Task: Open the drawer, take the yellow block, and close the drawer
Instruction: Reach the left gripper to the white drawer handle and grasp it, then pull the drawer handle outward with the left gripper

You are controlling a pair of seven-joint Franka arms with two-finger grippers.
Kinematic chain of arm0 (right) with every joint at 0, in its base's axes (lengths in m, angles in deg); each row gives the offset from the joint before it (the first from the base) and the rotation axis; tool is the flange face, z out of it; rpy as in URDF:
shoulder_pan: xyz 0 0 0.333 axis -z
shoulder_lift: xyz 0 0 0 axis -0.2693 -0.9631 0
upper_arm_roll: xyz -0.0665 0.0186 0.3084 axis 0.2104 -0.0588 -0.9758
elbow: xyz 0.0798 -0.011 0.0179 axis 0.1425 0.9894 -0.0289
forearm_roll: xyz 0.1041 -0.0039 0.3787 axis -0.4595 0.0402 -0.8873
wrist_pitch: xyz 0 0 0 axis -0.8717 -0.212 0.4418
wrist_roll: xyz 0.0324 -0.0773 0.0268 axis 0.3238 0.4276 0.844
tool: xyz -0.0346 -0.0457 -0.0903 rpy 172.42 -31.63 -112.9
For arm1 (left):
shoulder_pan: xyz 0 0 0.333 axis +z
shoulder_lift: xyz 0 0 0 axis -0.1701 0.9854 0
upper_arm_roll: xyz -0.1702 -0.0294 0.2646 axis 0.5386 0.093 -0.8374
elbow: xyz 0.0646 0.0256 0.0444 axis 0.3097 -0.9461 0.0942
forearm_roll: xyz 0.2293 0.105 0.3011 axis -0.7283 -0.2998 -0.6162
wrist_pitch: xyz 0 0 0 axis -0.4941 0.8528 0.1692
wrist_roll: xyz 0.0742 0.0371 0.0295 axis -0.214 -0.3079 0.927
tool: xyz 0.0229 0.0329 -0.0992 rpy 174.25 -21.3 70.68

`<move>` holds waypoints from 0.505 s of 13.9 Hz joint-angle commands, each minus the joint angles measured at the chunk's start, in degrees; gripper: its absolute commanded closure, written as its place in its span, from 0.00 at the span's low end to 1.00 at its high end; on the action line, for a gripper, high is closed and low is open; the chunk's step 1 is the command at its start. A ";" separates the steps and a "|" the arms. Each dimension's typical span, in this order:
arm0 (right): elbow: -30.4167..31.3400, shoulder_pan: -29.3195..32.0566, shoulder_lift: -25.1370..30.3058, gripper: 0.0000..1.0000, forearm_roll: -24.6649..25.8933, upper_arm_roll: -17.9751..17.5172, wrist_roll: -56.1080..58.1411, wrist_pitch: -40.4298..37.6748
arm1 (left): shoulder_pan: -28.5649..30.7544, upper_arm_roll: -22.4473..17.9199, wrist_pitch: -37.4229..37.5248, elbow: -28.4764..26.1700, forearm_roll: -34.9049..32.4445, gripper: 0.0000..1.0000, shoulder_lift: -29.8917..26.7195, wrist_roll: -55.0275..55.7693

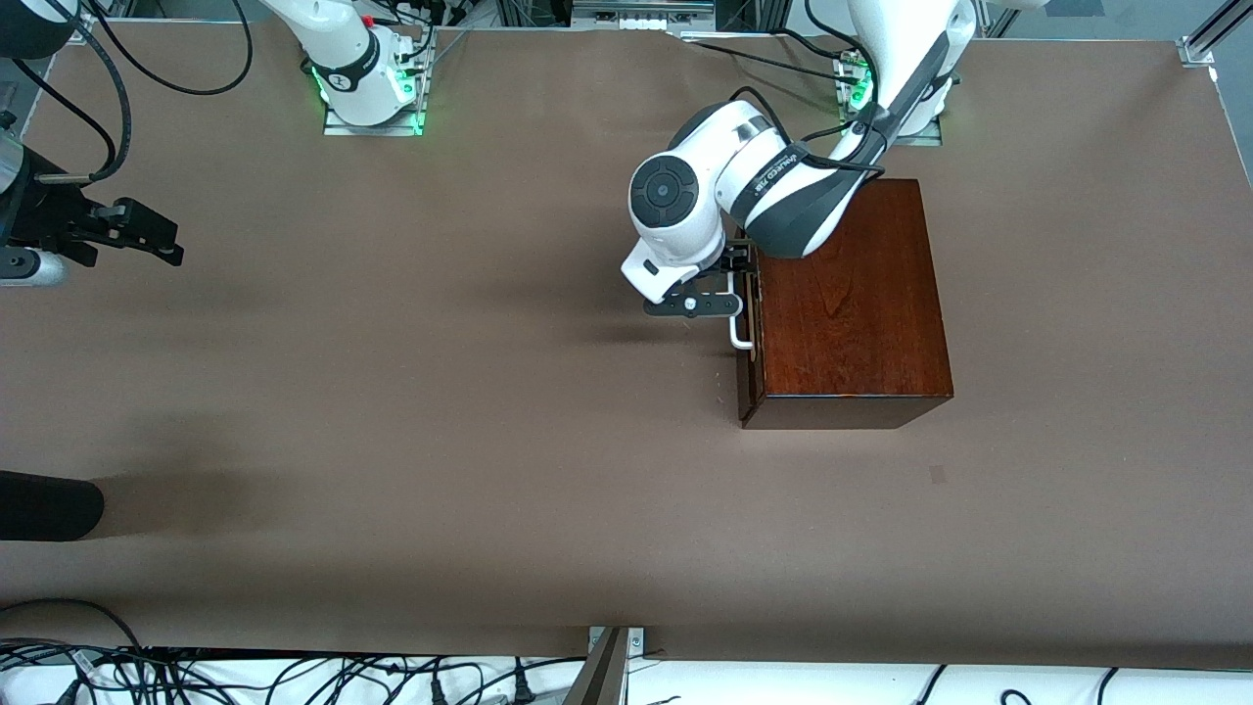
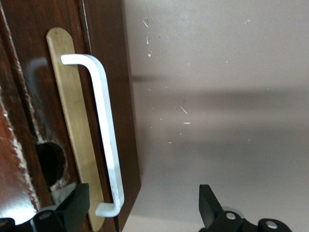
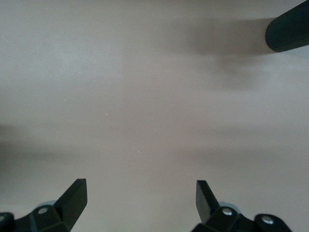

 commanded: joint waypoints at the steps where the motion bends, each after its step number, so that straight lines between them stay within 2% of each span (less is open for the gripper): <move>1: -0.44 0.64 0.15 0.00 -0.20 -0.59 0.53 -0.13 | -0.07 -0.02 -1.59 -1.54 -1.56 0.00 -0.51 0.67; 4: -0.44 0.64 0.23 0.00 -0.20 -0.59 0.53 -0.04 | 0.37 -0.28 -6.32 -4.87 -1.56 0.00 -0.42 0.58; 7: -0.44 0.64 0.15 0.00 -0.20 -0.59 0.53 -0.04 | 0.98 -0.72 -6.60 -4.88 -2.26 0.00 0.45 0.05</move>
